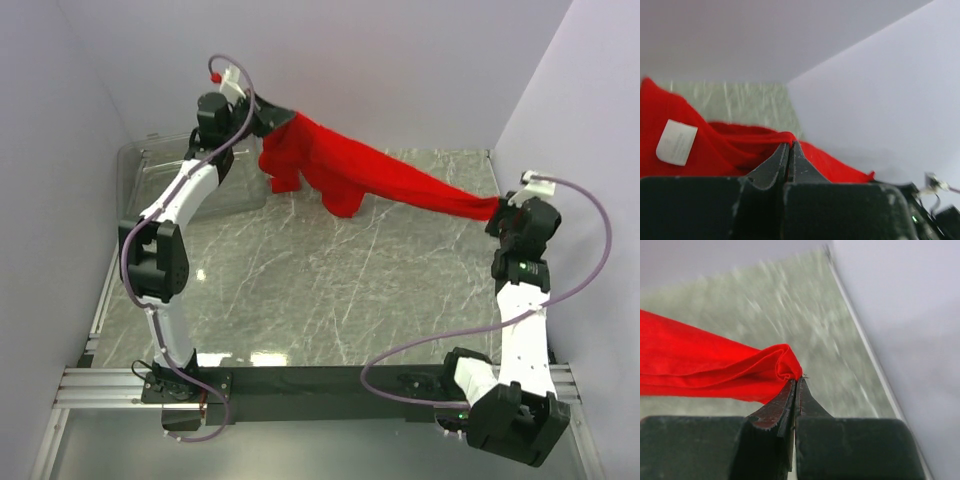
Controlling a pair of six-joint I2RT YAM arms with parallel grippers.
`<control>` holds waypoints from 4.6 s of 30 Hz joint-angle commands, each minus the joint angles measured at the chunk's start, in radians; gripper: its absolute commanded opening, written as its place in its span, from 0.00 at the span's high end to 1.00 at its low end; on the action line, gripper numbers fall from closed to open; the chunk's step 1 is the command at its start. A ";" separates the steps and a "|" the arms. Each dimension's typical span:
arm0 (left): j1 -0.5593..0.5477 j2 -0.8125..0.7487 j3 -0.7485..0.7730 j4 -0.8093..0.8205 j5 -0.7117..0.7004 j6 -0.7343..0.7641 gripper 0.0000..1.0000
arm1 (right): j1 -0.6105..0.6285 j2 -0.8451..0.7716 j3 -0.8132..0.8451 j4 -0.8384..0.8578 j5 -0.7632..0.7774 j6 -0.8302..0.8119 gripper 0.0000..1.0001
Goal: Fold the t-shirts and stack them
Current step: Flatten the tshirt out
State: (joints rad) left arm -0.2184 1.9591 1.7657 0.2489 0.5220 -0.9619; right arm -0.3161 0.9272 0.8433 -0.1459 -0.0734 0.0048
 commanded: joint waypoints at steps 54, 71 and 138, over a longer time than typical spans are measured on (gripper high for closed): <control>-0.226 -0.586 -1.003 -0.194 -0.114 0.077 0.99 | 0.927 0.803 0.293 -0.063 -0.013 0.385 0.72; -0.222 -0.755 -1.207 -0.437 -0.192 0.255 0.99 | 0.605 0.513 0.413 -0.087 0.178 0.069 1.00; -0.061 0.018 -0.489 -0.392 -0.091 0.453 0.94 | 0.354 0.363 0.048 -0.112 -0.146 -0.275 1.00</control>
State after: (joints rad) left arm -0.2745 2.0171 1.2884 -0.2111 0.4213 -0.5152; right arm 0.0475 1.3243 0.8928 -0.2665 -0.2119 -0.2775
